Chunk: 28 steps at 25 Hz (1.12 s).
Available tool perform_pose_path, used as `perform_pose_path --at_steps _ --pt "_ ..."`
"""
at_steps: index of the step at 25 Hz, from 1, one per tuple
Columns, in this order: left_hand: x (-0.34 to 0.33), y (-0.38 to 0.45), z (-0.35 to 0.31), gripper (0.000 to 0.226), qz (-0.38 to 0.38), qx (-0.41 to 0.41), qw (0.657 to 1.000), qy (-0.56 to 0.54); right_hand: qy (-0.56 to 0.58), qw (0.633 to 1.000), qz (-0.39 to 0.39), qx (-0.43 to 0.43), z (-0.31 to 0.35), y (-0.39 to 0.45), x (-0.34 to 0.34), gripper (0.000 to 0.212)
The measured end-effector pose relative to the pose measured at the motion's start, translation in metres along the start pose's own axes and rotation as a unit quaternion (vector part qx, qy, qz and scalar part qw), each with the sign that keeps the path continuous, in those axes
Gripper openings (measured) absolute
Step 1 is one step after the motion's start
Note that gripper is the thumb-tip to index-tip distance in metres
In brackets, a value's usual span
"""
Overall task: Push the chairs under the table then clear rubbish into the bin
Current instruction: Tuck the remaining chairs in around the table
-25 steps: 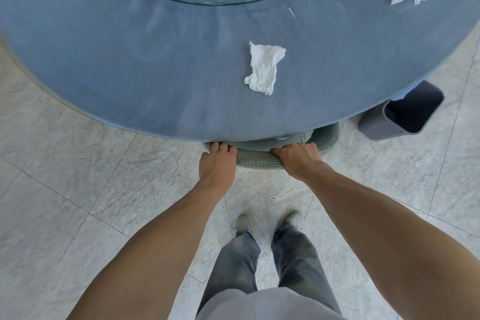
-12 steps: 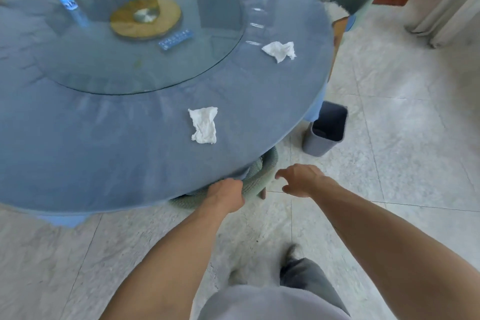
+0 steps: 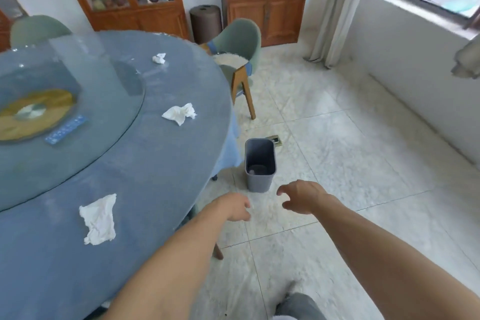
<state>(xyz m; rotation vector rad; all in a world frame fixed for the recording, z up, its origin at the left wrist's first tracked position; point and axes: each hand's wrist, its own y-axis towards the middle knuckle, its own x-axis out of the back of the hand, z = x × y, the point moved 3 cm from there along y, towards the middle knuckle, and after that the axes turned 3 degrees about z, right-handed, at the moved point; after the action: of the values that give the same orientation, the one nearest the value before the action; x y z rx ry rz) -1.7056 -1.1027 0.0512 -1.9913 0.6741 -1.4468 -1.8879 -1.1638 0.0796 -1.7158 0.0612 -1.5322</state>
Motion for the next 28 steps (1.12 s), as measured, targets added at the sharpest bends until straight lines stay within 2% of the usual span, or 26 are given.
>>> perform_pose_path --at_steps 6,12,19,28 --pt "0.08 0.082 -0.124 0.051 -0.012 -0.052 0.997 0.053 0.046 0.997 -0.018 -0.067 -0.161 0.003 0.034 0.045" --pt "0.123 0.159 -0.18 0.052 0.001 -0.056 0.998 0.033 0.094 0.99 -0.028 -0.105 -0.255 0.018 0.05 0.044" --pt "0.179 0.257 -0.201 0.06 0.028 -0.068 0.997 0.027 0.11 0.983 -0.014 -0.148 -0.335 0.083 0.076 0.046" --pt "0.316 0.385 -0.182 0.065 0.035 -0.054 0.998 0.006 0.09 0.986 -0.025 -0.14 -0.394 0.232 0.197 0.049"
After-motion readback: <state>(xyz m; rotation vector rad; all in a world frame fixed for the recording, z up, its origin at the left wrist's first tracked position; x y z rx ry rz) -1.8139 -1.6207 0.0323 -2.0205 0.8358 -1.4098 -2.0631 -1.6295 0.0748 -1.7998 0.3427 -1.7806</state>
